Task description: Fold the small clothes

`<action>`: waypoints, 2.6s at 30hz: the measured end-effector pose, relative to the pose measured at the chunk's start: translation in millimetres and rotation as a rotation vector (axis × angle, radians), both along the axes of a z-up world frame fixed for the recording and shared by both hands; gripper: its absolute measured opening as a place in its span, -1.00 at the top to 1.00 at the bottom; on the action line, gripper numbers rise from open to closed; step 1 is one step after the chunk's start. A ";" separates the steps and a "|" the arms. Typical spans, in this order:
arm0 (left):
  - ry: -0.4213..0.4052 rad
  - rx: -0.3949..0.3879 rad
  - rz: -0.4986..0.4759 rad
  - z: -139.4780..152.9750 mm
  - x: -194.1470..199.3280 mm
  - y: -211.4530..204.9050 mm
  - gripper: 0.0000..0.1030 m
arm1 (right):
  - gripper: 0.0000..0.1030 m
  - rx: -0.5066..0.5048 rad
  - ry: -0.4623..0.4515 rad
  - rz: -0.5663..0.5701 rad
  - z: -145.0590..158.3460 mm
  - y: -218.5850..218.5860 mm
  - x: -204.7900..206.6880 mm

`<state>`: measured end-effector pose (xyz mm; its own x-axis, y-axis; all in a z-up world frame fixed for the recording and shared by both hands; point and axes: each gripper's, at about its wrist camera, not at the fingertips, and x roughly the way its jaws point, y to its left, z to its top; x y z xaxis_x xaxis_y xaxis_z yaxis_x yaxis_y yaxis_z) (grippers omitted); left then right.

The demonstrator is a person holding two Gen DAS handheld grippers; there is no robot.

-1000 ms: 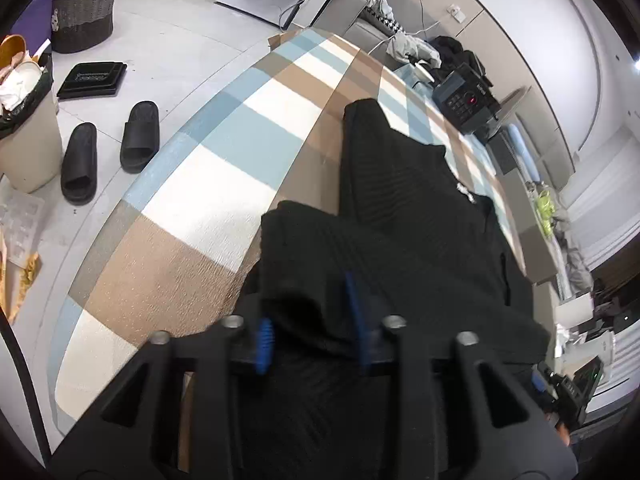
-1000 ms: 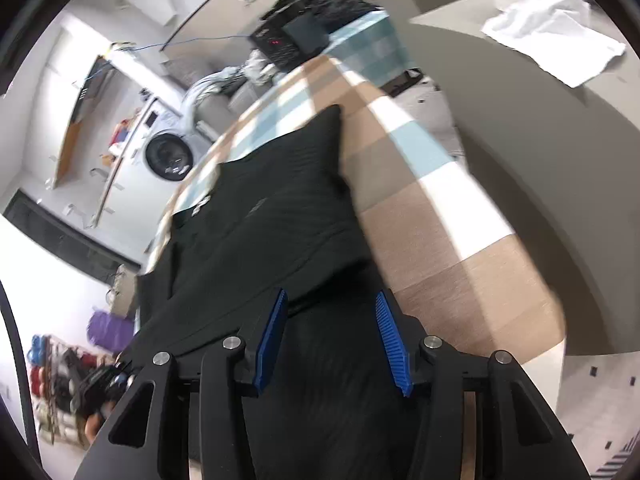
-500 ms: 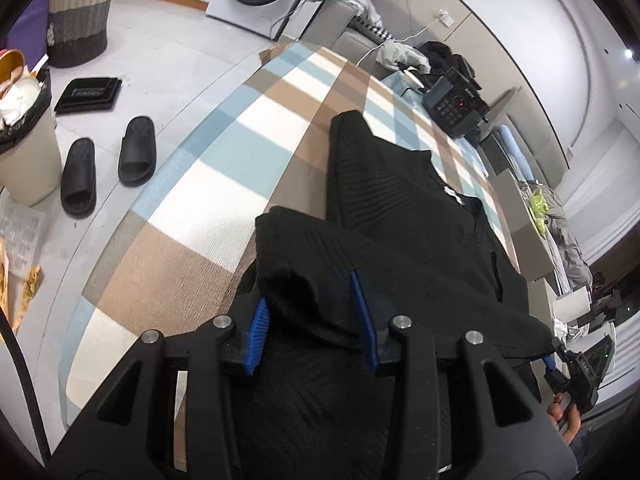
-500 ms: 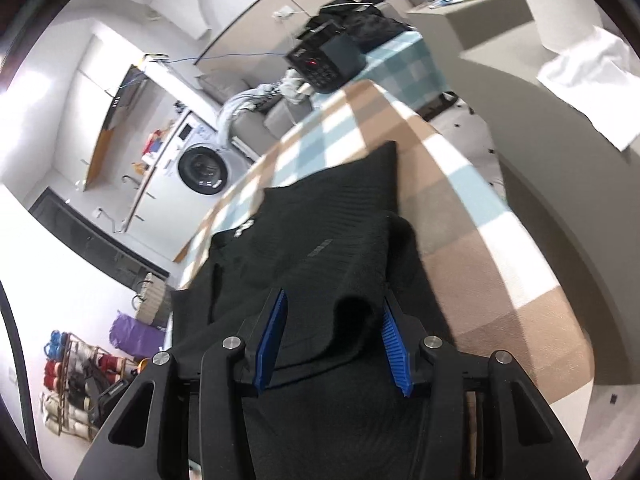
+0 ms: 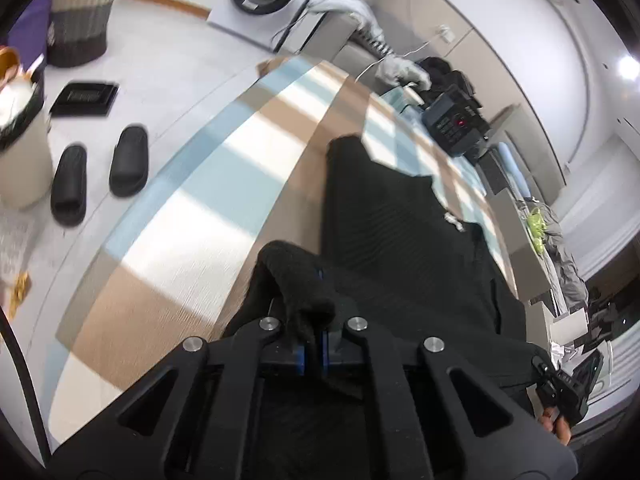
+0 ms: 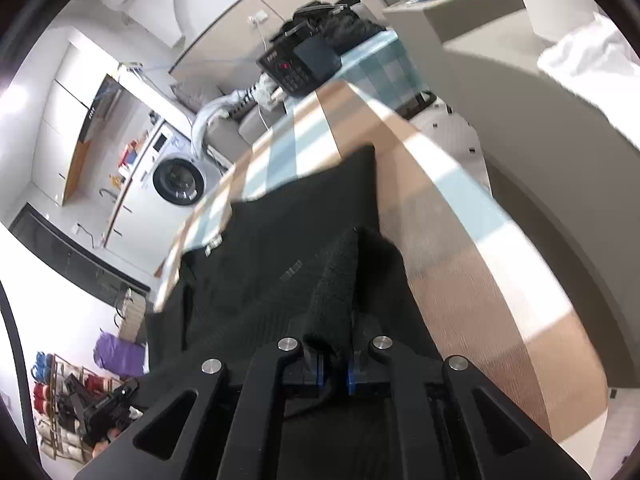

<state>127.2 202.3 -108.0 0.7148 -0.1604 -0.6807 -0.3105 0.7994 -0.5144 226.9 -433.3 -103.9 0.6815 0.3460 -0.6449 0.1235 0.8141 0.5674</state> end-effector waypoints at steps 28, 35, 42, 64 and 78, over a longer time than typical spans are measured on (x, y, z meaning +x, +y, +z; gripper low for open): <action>-0.024 0.033 -0.014 16.4 106.3 3.3 0.96 | 0.88 0.001 -0.029 -0.078 24.5 -11.1 74.7; -0.020 0.062 0.016 27.6 165.6 6.4 0.95 | 0.82 0.049 -0.045 -0.147 43.3 -1.6 148.5; 0.060 0.043 0.108 7.2 203.7 22.4 0.10 | 0.51 0.074 -0.025 -0.187 39.1 -2.9 178.7; 0.080 0.200 0.018 14.3 96.0 13.1 -0.14 | -0.09 -0.229 0.033 0.075 46.1 9.8 78.4; 0.144 0.230 -0.072 -11.1 17.2 -29.5 -0.14 | 0.07 -0.292 0.085 0.126 -0.2 4.8 85.4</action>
